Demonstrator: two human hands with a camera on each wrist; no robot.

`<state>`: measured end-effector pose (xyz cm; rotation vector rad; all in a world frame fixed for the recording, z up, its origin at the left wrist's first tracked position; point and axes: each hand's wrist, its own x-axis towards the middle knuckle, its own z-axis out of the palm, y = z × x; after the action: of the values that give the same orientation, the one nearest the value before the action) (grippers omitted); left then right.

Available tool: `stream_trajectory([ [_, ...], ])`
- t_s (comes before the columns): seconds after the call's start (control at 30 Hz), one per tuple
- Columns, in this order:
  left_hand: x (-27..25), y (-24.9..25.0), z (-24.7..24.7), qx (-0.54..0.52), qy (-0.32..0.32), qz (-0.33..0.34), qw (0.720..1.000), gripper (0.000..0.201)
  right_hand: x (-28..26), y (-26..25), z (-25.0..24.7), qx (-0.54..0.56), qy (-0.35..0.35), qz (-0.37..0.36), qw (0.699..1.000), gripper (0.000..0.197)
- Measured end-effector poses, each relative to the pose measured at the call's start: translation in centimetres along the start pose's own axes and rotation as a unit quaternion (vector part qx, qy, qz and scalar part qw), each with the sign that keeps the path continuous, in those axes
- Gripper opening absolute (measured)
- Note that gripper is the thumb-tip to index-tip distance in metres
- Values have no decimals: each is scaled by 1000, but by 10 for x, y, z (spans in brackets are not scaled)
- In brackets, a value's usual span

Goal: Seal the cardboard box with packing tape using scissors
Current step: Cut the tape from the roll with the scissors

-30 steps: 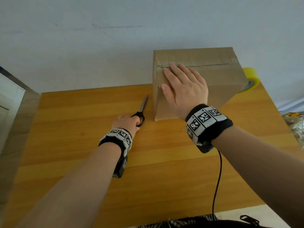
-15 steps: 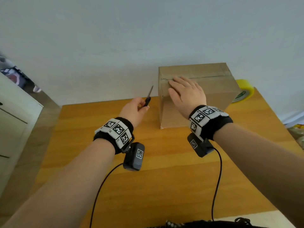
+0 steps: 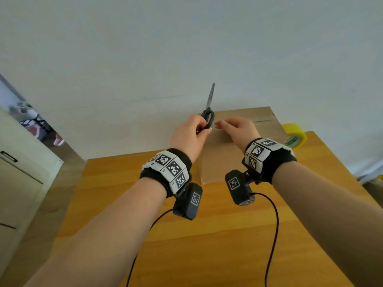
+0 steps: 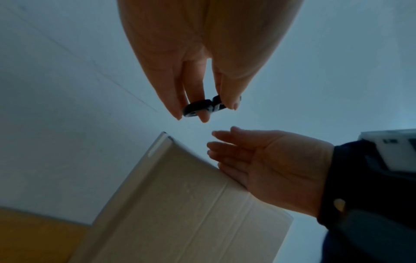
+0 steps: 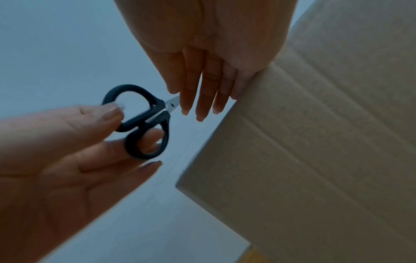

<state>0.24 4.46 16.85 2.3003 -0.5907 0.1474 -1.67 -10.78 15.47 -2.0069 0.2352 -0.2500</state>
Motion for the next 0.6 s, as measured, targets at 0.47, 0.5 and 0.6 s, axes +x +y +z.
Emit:
stream_trajectory([
  [0.47,30,24,44,-47,-22,-61,997,9,17,18,-37,285,68,100,951,19],
  [0.5,30,24,44,-43,-24,-65,997,10,20,21,-43,180,103,79,975,20],
  [0.6,32,25,46,-29,-21,-70,997,13,21,31,-67,-39,141,34,989,26],
])
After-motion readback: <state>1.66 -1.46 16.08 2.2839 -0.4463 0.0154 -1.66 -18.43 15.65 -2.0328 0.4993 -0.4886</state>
